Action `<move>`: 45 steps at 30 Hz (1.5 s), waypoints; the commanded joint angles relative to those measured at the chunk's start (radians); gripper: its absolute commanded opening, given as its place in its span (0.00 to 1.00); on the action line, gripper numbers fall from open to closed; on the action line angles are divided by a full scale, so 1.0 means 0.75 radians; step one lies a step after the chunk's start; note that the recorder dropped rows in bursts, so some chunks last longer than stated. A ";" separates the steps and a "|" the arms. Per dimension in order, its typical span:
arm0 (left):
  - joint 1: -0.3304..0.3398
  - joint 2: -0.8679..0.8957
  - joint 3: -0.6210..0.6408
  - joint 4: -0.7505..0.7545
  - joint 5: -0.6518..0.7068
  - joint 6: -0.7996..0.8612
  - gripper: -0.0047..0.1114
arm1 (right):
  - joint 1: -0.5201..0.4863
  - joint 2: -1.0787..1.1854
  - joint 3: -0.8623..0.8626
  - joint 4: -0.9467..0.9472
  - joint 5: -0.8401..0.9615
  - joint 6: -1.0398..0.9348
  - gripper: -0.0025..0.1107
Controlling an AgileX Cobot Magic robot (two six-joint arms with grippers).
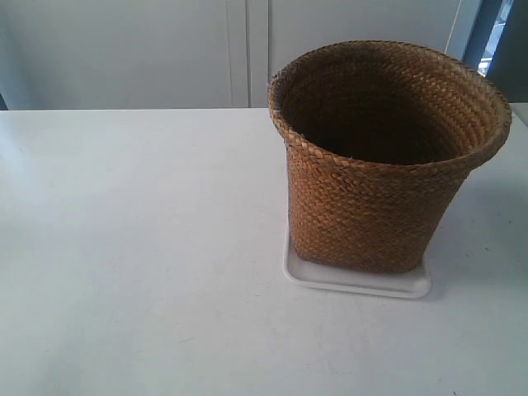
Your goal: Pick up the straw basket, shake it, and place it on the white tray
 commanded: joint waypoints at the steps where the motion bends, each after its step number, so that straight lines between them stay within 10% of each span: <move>1: 0.005 -0.007 0.009 -0.001 -0.005 -0.012 0.04 | -0.008 -0.005 0.007 0.000 -0.009 -0.005 0.02; 11: 0.005 -0.007 0.009 -0.001 -0.005 -0.012 0.04 | -0.008 -0.005 0.007 -0.032 -0.030 -0.042 0.02; 16: 0.005 -0.007 0.009 -0.001 -0.005 -0.012 0.04 | -0.008 -0.005 0.205 -0.141 -0.802 -0.288 0.02; 23: 0.005 -0.007 0.009 -0.001 -0.005 -0.012 0.04 | -0.008 -0.005 0.659 -0.288 -1.279 -0.206 0.02; 45: 0.005 -0.007 0.009 -0.001 -0.005 -0.012 0.04 | -0.008 -0.005 0.810 -0.288 -1.352 0.277 0.02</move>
